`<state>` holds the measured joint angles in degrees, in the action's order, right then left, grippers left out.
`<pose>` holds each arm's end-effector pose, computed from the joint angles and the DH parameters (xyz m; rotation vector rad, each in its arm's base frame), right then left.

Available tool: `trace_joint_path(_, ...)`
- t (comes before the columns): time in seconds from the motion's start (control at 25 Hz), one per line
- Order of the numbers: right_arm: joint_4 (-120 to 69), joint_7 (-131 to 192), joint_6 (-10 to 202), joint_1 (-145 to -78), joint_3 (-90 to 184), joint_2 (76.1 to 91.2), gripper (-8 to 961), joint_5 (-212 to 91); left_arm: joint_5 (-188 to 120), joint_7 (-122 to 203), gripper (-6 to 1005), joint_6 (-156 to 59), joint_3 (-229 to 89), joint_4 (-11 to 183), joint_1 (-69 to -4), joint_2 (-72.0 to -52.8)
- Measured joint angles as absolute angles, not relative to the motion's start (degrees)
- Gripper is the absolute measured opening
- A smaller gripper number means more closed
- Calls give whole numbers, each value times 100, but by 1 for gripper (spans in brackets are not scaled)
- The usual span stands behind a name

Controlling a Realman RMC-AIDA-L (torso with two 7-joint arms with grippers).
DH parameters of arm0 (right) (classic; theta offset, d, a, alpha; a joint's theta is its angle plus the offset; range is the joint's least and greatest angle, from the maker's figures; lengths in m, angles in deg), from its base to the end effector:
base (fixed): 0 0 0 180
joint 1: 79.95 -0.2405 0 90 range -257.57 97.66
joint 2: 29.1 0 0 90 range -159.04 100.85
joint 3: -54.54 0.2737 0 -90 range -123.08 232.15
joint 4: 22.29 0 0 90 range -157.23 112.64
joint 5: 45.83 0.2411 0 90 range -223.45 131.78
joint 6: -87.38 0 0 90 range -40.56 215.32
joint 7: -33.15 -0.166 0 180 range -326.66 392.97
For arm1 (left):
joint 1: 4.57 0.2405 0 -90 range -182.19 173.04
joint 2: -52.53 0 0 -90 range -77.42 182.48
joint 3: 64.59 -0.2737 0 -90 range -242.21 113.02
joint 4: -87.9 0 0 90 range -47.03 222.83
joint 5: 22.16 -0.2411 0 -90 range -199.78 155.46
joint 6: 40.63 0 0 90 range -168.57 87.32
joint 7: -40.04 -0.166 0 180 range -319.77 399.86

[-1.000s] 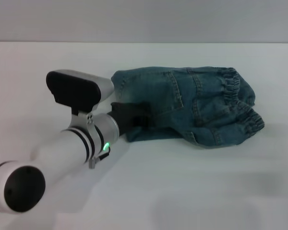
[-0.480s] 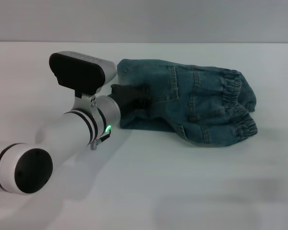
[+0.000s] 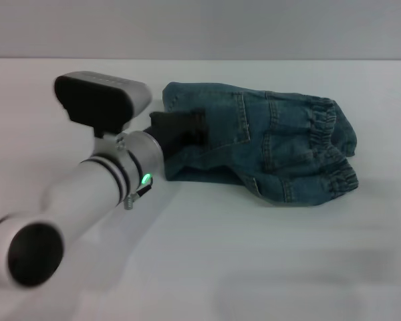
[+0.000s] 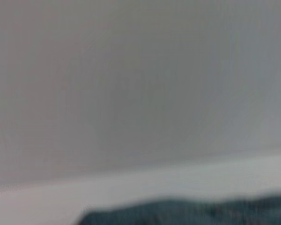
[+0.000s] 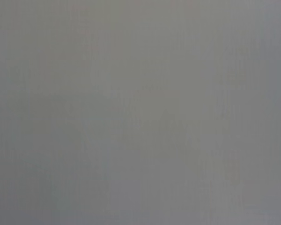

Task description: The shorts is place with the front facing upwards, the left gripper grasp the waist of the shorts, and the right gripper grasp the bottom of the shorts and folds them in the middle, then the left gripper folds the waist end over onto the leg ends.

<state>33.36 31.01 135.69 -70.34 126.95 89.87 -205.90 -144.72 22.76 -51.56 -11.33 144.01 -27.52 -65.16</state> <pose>0.3508 0.2977 -0.0004 -1.4274 0.6029 0.6917 -0.2023 0.4030 -0.1487 -2.0657 -0.8345 -0.5708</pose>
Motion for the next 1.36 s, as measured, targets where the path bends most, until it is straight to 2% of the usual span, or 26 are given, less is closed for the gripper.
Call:
trace_joint_path(0.04,3336,3101,13569,-7034,12695,8987,770,-20590,-14523,2235,13,-5280,-1134,14496,-2646,-6516)
trace_joint_path(0.16,3311,3433,13576,-7043,12651,8987,771,-20590,-15140,1959,14,-6250,-995,15050,-1792,-6540)
trace_joint_path(0.48,3193,3601,13636,-7140,12729,8985,773,-20094,-15668,1964,16,-6803,-346,14942,-1241,-6534)
trace_joint_path(0.8,2479,3585,14845,-7147,12696,8998,775,-20078,-15751,1992,181,-7803,-613,14470,-918,-6532)
trace_joint_path(1.04,2287,3346,15088,-7050,12699,8989,777,-20075,-15747,2265,411,-8331,-913,14252,-870,-6541)
trace_joint_path(1.24,1843,3147,15777,-7105,12664,9020,778,-20064,-15756,2356,648,-8382,-992,14171,-898,-6542)
trace_joint_path(1.36,1803,2991,15795,-7142,12661,9001,778,-20061,-15759,2358,648,-8455,-1042,14163,-874,-6548)
